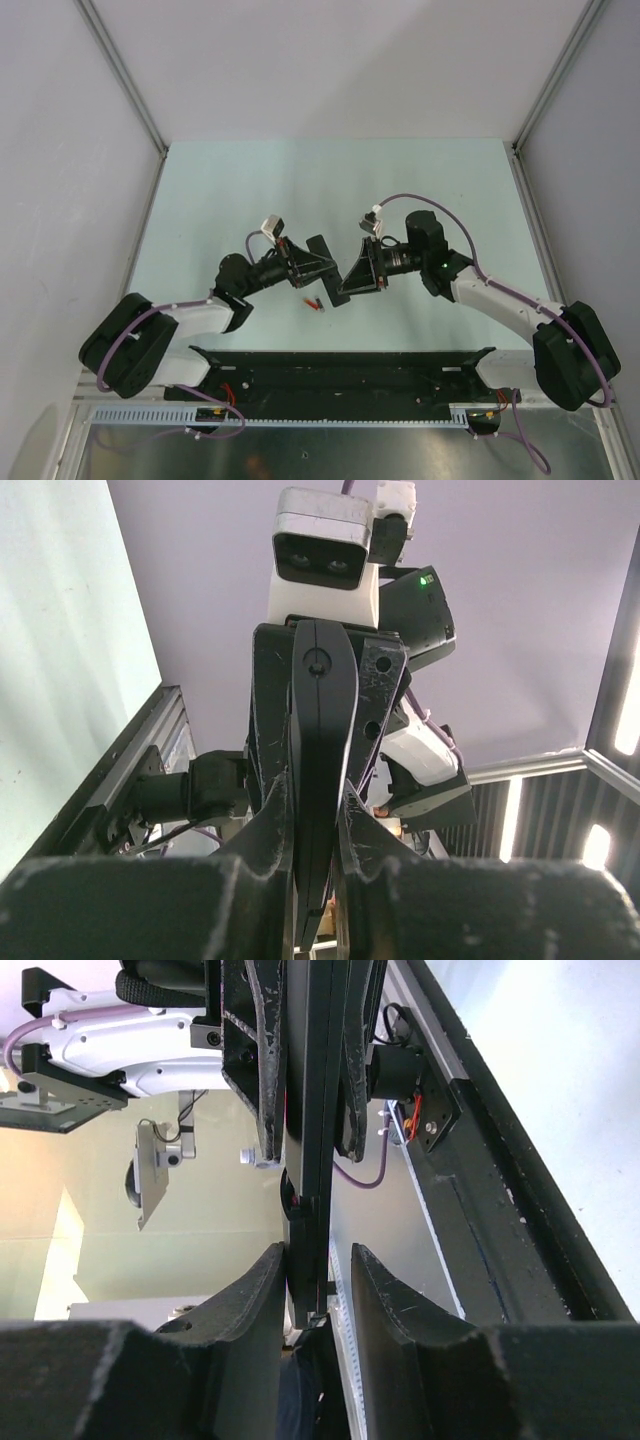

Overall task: Load the batteries into the remote control
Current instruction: Load the battery cover into the remote control.

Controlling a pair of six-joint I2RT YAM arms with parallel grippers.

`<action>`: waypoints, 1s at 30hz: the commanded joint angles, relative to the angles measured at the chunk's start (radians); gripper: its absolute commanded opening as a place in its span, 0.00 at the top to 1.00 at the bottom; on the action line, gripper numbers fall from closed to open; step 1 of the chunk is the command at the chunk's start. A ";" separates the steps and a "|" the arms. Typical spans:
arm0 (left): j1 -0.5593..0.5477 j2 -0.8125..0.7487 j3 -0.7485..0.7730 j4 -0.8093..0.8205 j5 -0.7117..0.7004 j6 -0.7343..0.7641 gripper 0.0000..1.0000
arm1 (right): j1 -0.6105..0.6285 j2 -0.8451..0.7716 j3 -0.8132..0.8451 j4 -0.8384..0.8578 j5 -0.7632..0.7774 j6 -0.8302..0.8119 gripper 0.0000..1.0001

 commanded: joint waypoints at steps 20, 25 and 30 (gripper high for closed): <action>0.014 -0.109 0.032 0.477 0.031 -0.079 1.00 | 0.034 0.067 -0.027 0.046 0.035 0.009 0.89; 0.017 -0.107 0.029 0.477 0.028 -0.079 1.00 | 0.034 0.063 -0.028 0.037 0.035 0.005 0.95; 0.017 -0.099 0.037 0.477 0.046 -0.077 1.00 | 0.032 0.064 -0.027 0.017 0.044 -0.010 0.94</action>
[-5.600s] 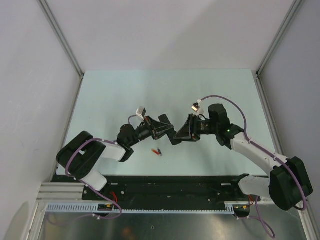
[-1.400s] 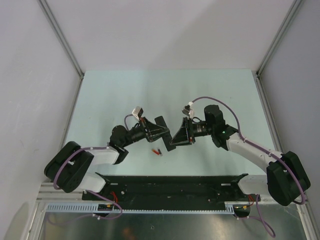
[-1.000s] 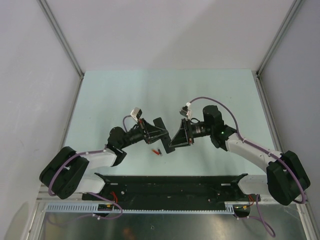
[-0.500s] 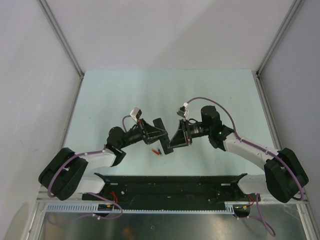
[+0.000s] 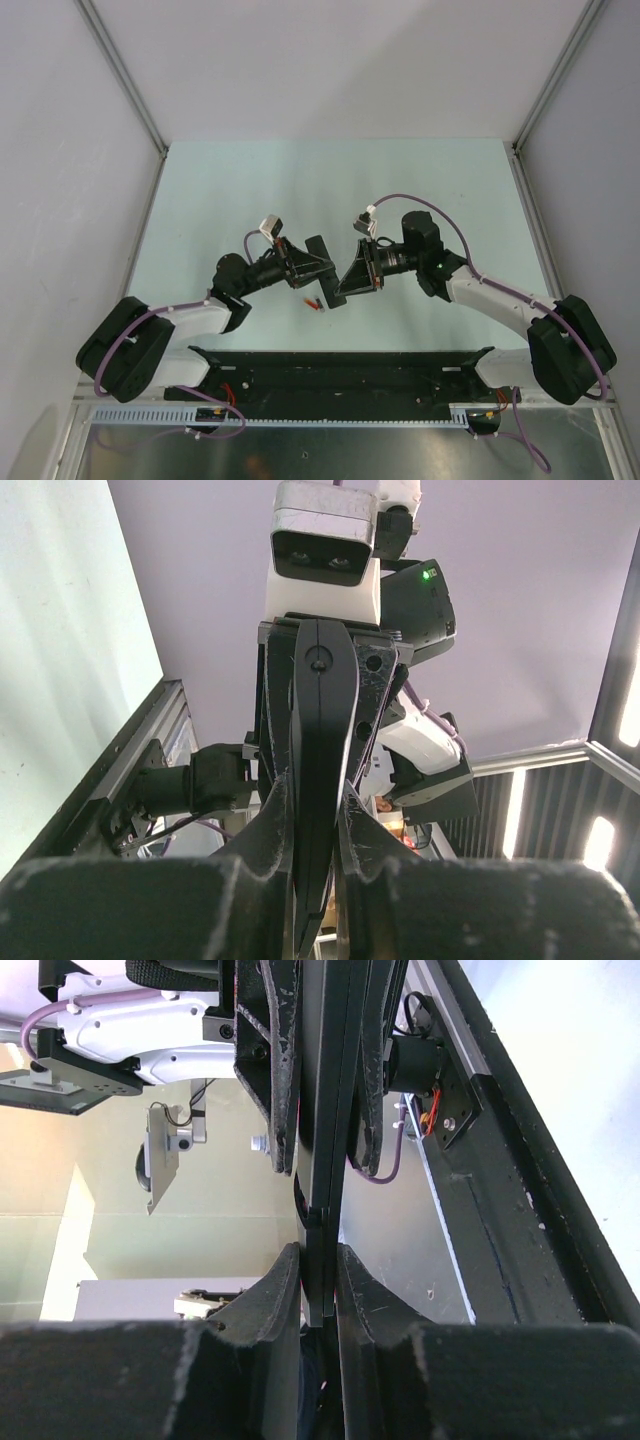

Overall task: Load the batteries into the remote control
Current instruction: Load the battery cover into the remote control.

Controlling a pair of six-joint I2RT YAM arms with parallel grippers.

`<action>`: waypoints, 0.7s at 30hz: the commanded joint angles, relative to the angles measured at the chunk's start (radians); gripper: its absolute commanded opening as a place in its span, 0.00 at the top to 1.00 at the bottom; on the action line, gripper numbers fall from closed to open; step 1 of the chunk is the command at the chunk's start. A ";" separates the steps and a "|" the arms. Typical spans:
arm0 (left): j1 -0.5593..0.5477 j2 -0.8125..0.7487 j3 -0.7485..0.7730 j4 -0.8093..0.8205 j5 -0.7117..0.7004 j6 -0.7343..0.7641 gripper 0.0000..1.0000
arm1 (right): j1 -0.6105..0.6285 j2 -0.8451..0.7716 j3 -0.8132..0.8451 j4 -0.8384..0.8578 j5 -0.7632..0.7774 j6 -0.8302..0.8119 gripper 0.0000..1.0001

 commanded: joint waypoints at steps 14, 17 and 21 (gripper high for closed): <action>-0.013 -0.032 0.059 0.494 0.115 -0.090 1.00 | 0.000 0.077 0.010 -0.241 0.113 -0.125 0.94; -0.022 -0.030 0.066 0.492 0.136 -0.090 1.00 | 0.000 0.086 0.027 -0.267 0.124 -0.141 0.94; -0.033 -0.029 0.072 0.492 0.159 -0.090 1.00 | -0.003 0.093 0.042 -0.279 0.139 -0.149 0.94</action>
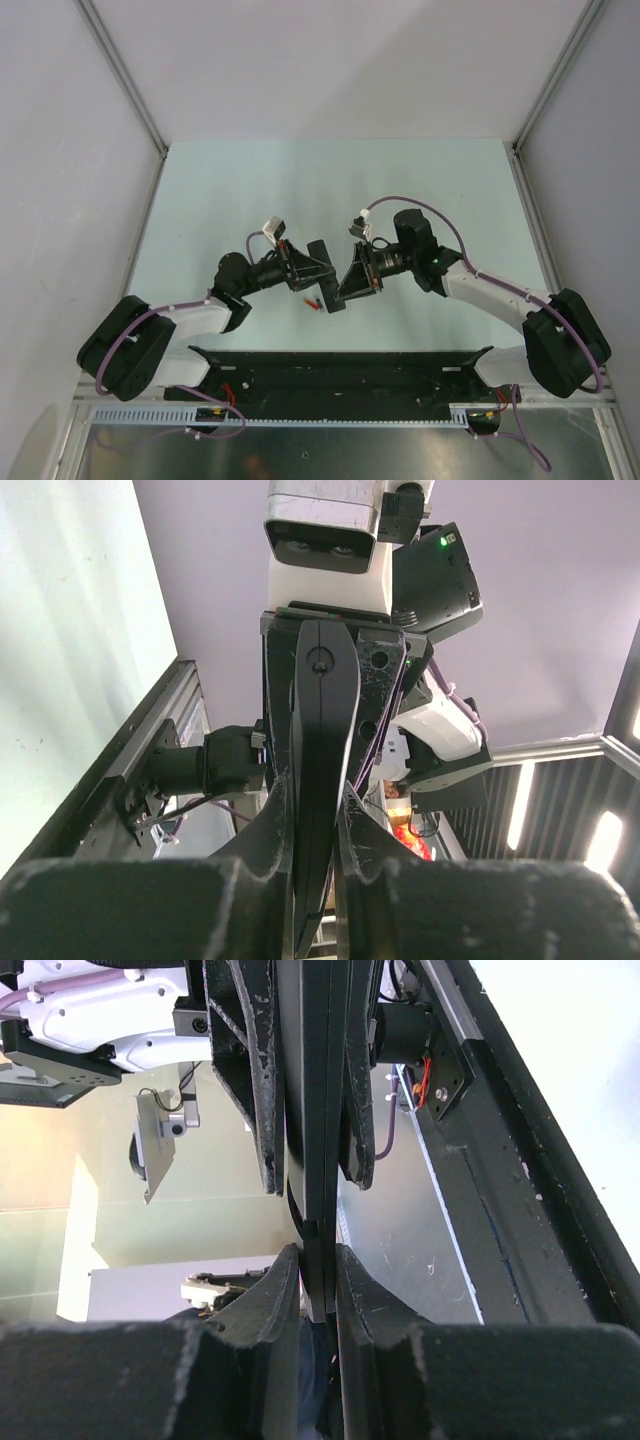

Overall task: Load the batteries into the remote control
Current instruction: Load the battery cover into the remote control.

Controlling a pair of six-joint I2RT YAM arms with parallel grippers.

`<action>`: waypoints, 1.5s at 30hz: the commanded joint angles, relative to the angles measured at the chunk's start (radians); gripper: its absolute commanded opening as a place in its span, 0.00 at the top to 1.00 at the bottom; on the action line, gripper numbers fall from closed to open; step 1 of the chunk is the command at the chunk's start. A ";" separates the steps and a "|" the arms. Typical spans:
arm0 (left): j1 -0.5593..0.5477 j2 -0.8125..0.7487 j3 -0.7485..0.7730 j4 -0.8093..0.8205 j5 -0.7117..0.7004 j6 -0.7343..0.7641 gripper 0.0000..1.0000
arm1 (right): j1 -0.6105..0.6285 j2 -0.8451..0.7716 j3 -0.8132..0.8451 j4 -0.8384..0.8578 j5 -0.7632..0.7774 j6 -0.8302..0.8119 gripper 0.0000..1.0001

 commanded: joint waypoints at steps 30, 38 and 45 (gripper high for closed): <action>-0.121 0.003 0.052 0.514 0.173 -0.083 1.00 | -0.081 0.130 0.062 -0.096 0.264 -0.051 0.83; -0.143 0.009 0.055 0.506 0.186 -0.079 1.00 | -0.090 0.146 0.105 -0.122 0.282 -0.072 0.82; -0.158 0.005 0.062 0.501 0.194 -0.072 1.00 | -0.093 0.165 0.123 -0.116 0.296 -0.072 0.82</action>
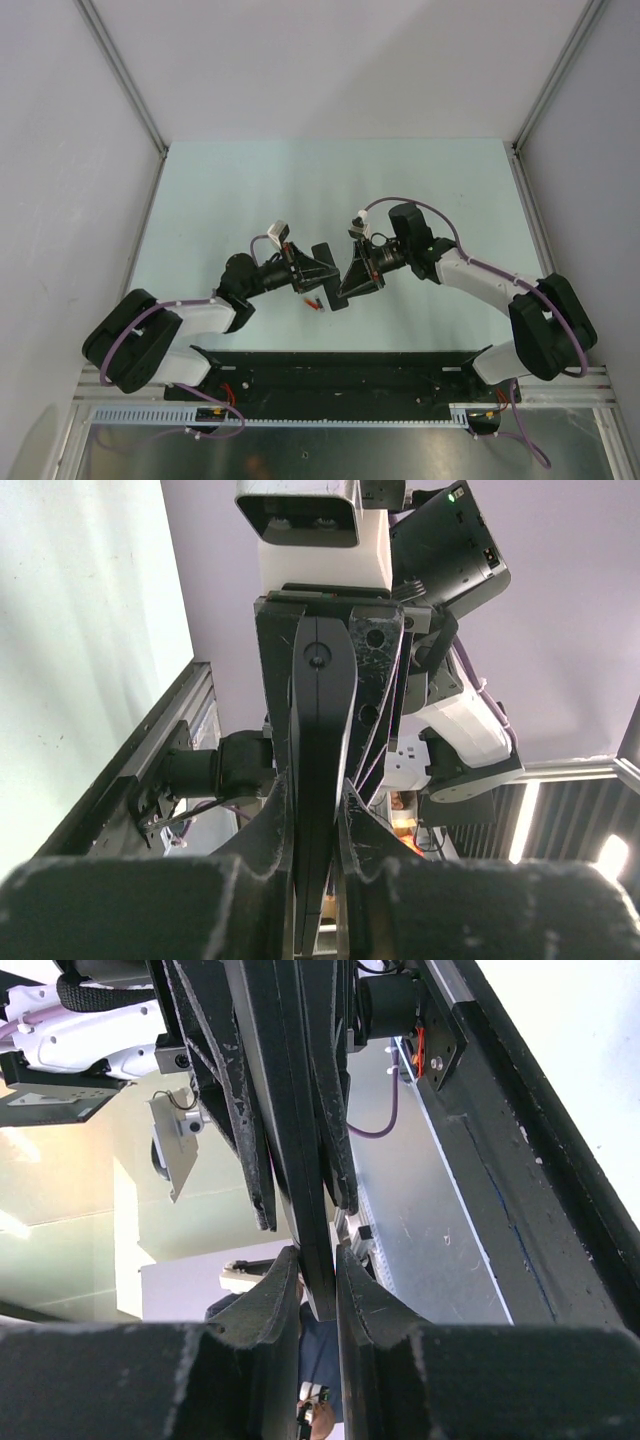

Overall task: Load the batteries into the remote control
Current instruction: Load the battery cover into the remote control, then turn over the remote control at the center of the board.

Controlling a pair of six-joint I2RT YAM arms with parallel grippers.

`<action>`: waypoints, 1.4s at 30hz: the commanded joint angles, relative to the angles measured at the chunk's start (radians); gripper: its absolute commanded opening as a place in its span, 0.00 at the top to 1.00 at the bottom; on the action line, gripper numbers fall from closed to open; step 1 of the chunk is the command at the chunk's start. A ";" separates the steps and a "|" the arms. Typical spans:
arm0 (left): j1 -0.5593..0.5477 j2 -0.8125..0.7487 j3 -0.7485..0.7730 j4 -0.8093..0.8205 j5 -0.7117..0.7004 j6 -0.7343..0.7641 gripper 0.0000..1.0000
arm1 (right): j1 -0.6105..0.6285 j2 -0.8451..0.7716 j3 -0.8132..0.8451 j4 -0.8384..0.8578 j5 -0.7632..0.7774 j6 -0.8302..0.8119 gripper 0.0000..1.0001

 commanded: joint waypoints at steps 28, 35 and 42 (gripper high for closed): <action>0.159 0.137 0.127 0.332 0.242 0.022 1.00 | -0.132 -0.274 0.053 -0.302 0.428 -0.274 0.39; 0.133 -0.011 0.429 -0.912 -0.082 0.836 1.00 | -0.123 -0.336 0.064 -0.425 0.667 -0.351 0.39; 0.097 0.063 0.690 -1.391 -0.537 1.029 1.00 | -0.102 -0.373 0.064 -0.482 0.808 -0.400 0.40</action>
